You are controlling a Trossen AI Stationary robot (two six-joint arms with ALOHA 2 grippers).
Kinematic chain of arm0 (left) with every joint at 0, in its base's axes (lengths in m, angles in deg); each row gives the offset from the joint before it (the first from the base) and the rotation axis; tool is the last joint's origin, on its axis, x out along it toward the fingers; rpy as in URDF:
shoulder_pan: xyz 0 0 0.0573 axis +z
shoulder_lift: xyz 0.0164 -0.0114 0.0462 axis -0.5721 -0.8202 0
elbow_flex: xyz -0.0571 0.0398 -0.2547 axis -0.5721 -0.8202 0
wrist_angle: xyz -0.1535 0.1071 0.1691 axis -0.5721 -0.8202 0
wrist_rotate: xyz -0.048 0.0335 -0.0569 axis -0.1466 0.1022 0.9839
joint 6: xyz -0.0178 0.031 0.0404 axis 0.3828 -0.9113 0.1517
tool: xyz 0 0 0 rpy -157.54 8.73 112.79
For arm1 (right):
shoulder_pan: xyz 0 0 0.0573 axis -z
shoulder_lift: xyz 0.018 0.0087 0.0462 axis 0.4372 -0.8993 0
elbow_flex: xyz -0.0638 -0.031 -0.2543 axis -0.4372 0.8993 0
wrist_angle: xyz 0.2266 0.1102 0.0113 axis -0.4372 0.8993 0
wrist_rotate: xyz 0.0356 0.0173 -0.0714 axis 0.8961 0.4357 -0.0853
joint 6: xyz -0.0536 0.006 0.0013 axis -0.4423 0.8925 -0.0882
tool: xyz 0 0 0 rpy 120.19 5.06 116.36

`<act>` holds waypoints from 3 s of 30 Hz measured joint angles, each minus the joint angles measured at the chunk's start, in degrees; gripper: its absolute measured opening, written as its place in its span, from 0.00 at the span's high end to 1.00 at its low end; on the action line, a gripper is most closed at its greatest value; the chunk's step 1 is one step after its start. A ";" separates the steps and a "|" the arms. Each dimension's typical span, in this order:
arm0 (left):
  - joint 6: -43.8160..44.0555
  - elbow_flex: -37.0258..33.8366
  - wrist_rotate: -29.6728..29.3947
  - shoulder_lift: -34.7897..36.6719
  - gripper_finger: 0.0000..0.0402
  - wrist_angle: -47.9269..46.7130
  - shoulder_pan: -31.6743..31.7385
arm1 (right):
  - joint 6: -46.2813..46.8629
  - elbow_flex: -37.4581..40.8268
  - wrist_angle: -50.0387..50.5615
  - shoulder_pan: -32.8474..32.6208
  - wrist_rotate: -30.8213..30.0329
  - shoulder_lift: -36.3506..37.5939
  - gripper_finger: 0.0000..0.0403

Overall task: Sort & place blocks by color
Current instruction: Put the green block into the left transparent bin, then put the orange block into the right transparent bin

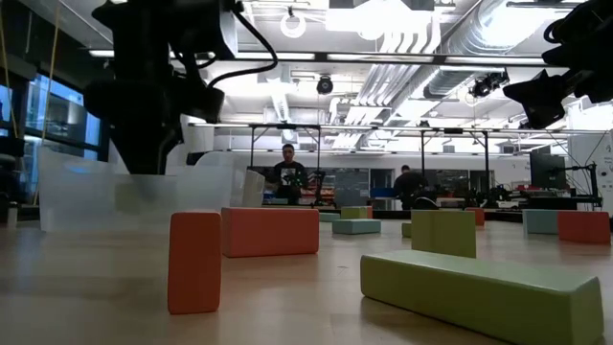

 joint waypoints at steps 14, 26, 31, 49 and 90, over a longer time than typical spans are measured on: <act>-0.79 0.00 -0.86 -0.18 0.63 -0.05 0.34 | 0.00 0.00 0.00 0.00 0.00 0.00 0.34; 2.13 2.49 1.86 -0.18 0.61 -0.69 0.32 | 0.00 0.02 0.00 0.02 0.02 0.00 0.34; 4.49 7.71 1.76 -0.13 0.62 -3.86 0.34 | 0.00 0.00 0.00 0.02 -0.01 0.00 0.34; 13.91 27.60 -3.06 -0.13 0.62 -12.12 1.29 | 0.77 0.02 -1.51 0.02 -0.01 -0.02 0.34; -14.08 38.03 -16.42 0.91 0.62 -11.09 16.07 | -9.18 -15.14 -35.53 0.02 -41.10 -6.74 0.34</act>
